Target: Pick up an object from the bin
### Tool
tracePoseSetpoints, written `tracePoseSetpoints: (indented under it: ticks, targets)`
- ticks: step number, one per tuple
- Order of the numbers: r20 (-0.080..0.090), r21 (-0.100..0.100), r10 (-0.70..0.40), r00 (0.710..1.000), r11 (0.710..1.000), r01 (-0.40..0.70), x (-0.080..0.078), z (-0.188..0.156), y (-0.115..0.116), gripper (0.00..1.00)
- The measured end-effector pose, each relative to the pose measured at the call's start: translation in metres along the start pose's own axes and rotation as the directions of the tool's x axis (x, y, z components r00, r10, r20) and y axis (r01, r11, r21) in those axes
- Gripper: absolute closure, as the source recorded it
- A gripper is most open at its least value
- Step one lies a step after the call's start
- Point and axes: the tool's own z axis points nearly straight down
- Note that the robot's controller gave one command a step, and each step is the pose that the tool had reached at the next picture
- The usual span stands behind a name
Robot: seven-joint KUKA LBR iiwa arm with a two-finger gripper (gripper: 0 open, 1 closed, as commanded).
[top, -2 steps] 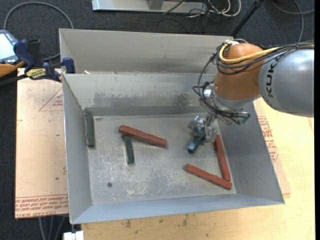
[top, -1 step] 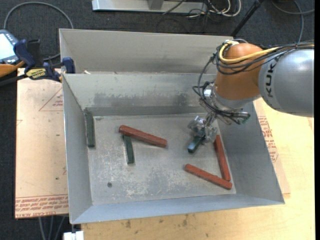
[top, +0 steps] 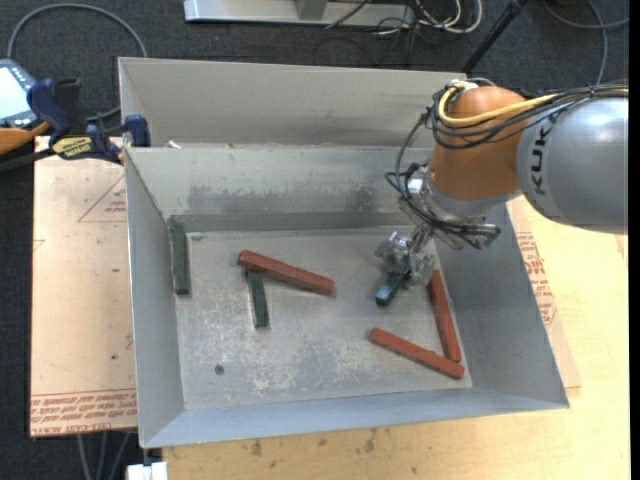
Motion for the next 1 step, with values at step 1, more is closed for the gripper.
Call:
tracePoseSetpoints:
  ticks: [1]
  targets:
    - [0.005,0.008,-0.003,1.0,1.0,0.003,-0.0146,-0.1527,0.0218,1.0]
